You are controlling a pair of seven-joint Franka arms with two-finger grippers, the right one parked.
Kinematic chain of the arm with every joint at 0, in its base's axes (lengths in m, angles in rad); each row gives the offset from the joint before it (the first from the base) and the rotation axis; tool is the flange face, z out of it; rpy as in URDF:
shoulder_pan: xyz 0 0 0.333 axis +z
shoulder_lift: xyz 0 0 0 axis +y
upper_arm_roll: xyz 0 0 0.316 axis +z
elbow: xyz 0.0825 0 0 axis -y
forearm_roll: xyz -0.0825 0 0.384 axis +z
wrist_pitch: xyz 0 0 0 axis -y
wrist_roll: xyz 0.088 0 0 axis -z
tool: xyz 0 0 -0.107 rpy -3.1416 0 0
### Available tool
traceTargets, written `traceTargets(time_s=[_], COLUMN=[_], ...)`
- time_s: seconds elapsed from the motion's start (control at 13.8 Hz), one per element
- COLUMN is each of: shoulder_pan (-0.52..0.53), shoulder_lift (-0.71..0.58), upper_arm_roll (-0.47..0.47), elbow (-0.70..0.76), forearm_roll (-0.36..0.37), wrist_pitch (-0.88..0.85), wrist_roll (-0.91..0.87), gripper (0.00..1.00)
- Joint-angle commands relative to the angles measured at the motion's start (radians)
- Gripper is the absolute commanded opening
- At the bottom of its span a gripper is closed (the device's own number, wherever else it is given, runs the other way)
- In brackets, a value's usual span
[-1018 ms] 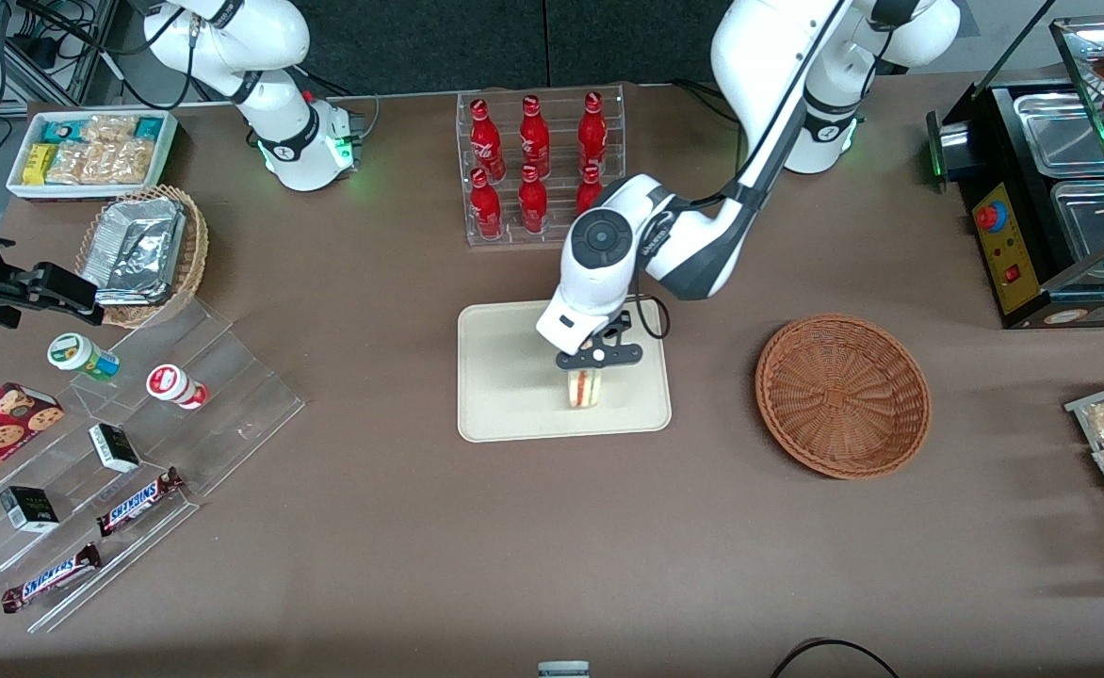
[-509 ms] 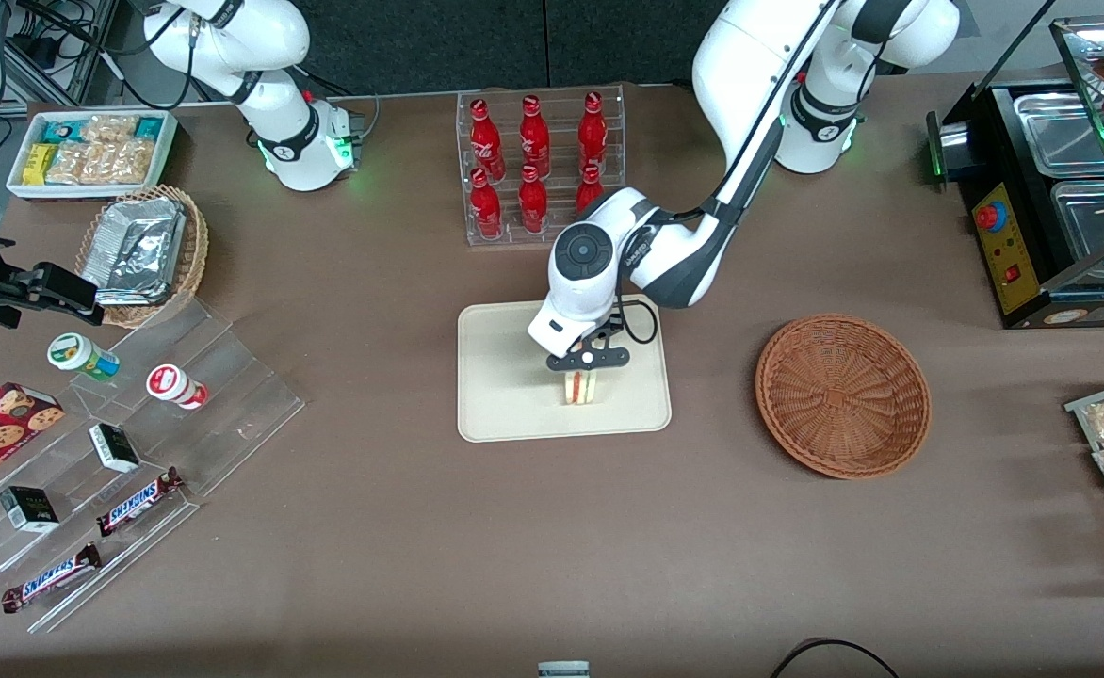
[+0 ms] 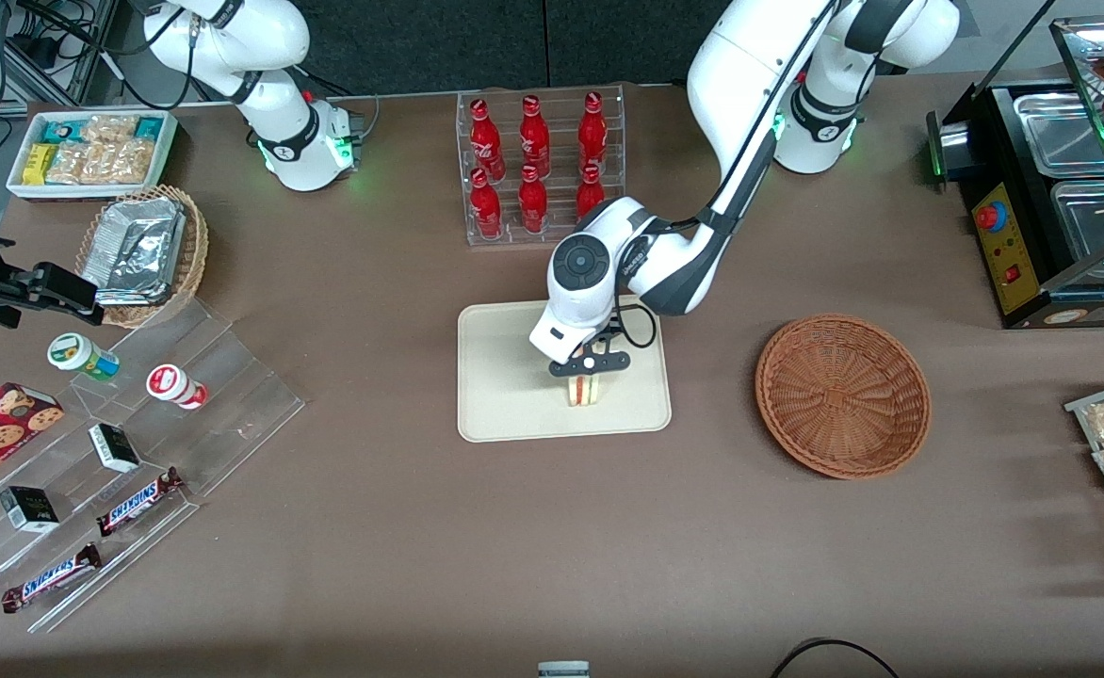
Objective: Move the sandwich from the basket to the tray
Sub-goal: 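Lower the sandwich onto the tray and open the left gripper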
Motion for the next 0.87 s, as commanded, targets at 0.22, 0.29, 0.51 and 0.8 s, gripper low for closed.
traceTargets(time_s=[0.22,0.29,0.51,0.8], shoulder_pan=[-0.016,-0.014,-0.002,0.030], shoulder_lift=[0.023,0.017,0.015,-0.021], upper_arm_roll=[0.013,0.014,0.016,0.037], elbow=[0.052,0.055,0.150,0.261], forearm_roll=[0.015,0.016,0.013,0.016], wrist_pitch=[-0.008,-0.009,-0.111,-0.299], wrist_roll=[-0.028,-0.028,-0.011,0.083], gripper=[1.00,1.00,1.00,1.00])
